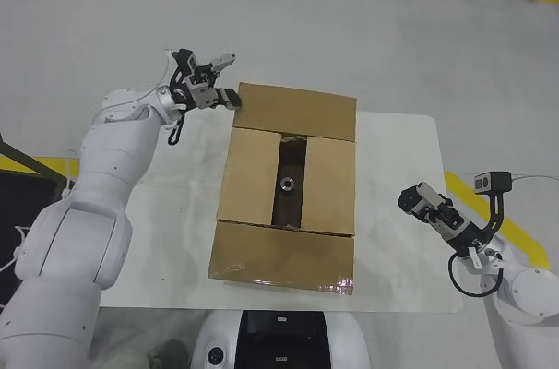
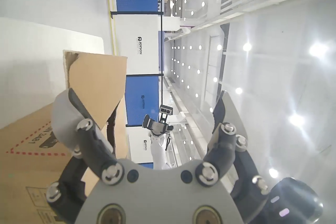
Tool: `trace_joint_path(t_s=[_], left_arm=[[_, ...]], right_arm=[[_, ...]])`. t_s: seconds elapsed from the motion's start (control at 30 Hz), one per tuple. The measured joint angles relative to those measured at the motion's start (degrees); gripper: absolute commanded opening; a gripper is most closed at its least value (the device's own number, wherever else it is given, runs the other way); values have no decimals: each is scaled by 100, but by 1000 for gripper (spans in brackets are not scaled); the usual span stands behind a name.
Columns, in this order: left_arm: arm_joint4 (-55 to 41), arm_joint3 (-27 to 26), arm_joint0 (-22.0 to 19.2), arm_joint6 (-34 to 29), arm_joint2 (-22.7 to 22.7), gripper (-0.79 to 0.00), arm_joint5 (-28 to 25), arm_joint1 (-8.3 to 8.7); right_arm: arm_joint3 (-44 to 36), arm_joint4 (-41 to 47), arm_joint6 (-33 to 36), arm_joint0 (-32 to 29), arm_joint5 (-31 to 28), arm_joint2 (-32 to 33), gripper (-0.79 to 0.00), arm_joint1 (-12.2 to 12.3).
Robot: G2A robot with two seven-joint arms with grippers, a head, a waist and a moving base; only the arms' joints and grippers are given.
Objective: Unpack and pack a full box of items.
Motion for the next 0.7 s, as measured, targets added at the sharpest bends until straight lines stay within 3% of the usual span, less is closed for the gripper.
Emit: trace_joint_path(t_s=[0.4,0.7], left_arm=[[264,322,35,4,-31,0,350,33],[209,231,77,1,-219,0,175,122]], right_arm=[[0,0,0,0,0,0,0,0],[0,0,0,0,0,0,0,0]])
